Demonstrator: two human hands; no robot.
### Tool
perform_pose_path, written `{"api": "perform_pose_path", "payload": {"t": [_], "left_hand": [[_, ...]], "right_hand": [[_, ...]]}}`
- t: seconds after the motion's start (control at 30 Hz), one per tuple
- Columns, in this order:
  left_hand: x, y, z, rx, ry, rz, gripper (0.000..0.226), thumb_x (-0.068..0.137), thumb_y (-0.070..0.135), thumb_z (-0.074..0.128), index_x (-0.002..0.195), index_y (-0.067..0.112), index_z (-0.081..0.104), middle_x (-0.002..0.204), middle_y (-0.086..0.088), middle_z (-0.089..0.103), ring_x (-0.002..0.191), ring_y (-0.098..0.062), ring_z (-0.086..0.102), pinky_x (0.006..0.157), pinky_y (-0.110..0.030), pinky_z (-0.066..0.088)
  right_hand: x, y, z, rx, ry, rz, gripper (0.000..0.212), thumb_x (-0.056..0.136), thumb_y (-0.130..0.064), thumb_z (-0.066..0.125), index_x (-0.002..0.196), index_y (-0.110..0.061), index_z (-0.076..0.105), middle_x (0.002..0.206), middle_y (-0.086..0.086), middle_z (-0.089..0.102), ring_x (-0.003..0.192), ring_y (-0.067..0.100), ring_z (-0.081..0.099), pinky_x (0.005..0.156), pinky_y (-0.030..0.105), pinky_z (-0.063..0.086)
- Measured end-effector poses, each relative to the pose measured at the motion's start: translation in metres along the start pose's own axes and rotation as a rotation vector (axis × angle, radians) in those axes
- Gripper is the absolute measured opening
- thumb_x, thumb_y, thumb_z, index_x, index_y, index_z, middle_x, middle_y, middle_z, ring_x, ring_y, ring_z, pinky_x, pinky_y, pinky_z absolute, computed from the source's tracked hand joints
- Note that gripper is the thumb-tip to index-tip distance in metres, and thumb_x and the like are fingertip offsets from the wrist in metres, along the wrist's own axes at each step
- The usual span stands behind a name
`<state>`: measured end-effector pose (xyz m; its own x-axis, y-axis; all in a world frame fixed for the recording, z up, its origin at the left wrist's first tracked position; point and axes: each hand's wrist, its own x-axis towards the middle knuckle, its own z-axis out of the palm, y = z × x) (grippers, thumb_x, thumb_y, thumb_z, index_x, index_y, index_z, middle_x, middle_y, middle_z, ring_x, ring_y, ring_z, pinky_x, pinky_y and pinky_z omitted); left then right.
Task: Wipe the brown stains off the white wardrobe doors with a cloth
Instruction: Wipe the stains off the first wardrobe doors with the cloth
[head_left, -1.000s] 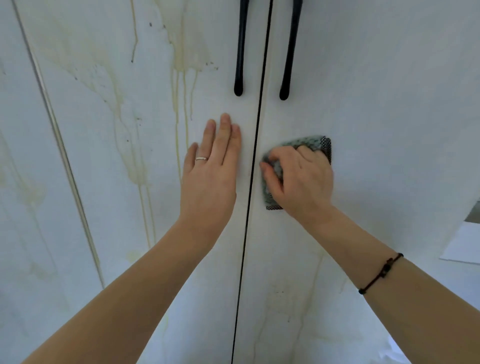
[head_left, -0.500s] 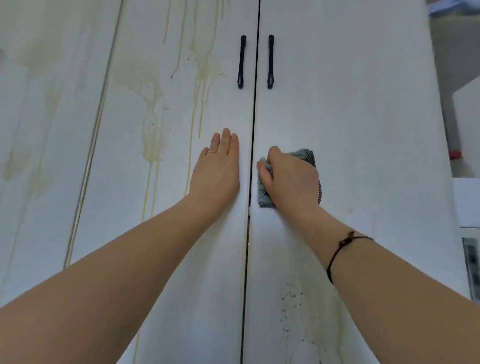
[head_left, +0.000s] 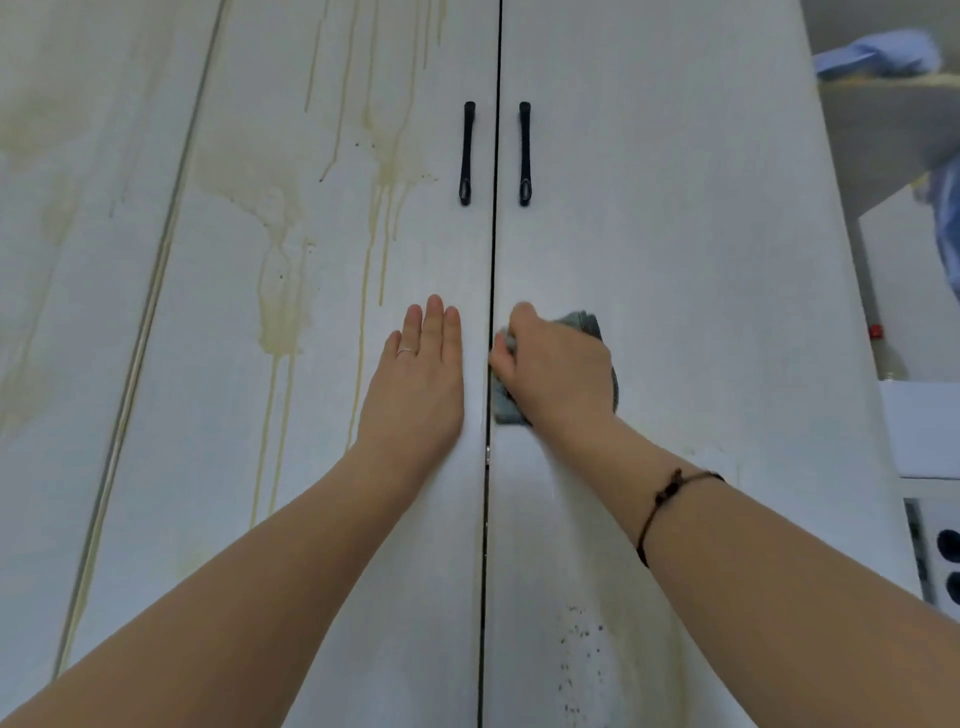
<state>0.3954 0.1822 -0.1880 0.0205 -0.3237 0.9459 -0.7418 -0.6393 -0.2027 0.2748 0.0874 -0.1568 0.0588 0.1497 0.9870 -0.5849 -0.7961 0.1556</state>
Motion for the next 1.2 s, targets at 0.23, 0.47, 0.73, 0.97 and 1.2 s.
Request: {"api": "perform_pose_path", "payload": {"t": [0.23,0.47,0.73,0.97,1.2], "left_hand": [[0.006,0.017,-0.009,0.147,-0.045,-0.072,0.062,0.102,0.015,0.021,0.152,-0.011,-0.003,0.161,-0.032,0.003,0.150,-0.045,0.016,0.117,-0.047,0.033],[0.009,0.036,-0.021,0.432,-0.148,-0.086,0.061,0.104,0.007,0.031,0.147,-0.021,-0.002,0.155,-0.043,0.010,0.143,-0.052,0.027,0.117,-0.054,0.029],[0.006,0.047,-0.016,0.503,-0.199,-0.168,0.082,0.102,0.017,0.048,0.145,-0.022,-0.010,0.157,-0.041,0.001,0.145,-0.051,0.022,0.118,-0.052,0.027],[0.006,0.051,-0.011,0.495,-0.213,-0.209,0.094,0.097,0.018,0.059,0.146,-0.021,-0.012,0.157,-0.040,-0.003,0.145,-0.050,0.023,0.115,-0.050,0.034],[0.004,0.055,-0.015,0.437,-0.200,-0.261,0.086,0.102,0.020,0.051,0.149,-0.015,-0.012,0.161,-0.033,-0.002,0.147,-0.046,0.024,0.110,-0.044,0.042]], "right_hand": [[-0.027,-0.015,-0.001,0.006,0.037,0.002,0.031,0.091,-0.024,0.063,0.077,-0.020,0.036,0.054,-0.005,0.043,0.044,0.019,0.032,0.043,0.025,0.006],[-0.059,0.067,-0.031,-0.057,-0.067,-0.133,0.033,0.094,-0.031,0.059,0.073,-0.018,0.038,0.051,-0.007,0.043,0.040,0.021,0.037,0.042,0.024,0.020],[-0.064,0.149,-0.049,-0.102,0.151,0.488,0.020,0.099,-0.038,0.039,0.087,-0.022,0.039,0.052,-0.007,0.045,0.045,0.012,0.041,0.045,0.026,0.020],[-0.037,0.068,-0.027,-0.109,0.067,0.347,0.020,0.095,-0.034,0.046,0.082,-0.019,0.044,0.060,-0.003,0.056,0.049,0.022,0.052,0.045,0.030,0.027],[-0.043,0.000,-0.007,0.022,0.017,-0.081,0.016,0.088,-0.022,0.062,0.077,-0.014,0.054,0.059,0.000,0.057,0.050,0.024,0.051,0.046,0.029,0.025]]}}
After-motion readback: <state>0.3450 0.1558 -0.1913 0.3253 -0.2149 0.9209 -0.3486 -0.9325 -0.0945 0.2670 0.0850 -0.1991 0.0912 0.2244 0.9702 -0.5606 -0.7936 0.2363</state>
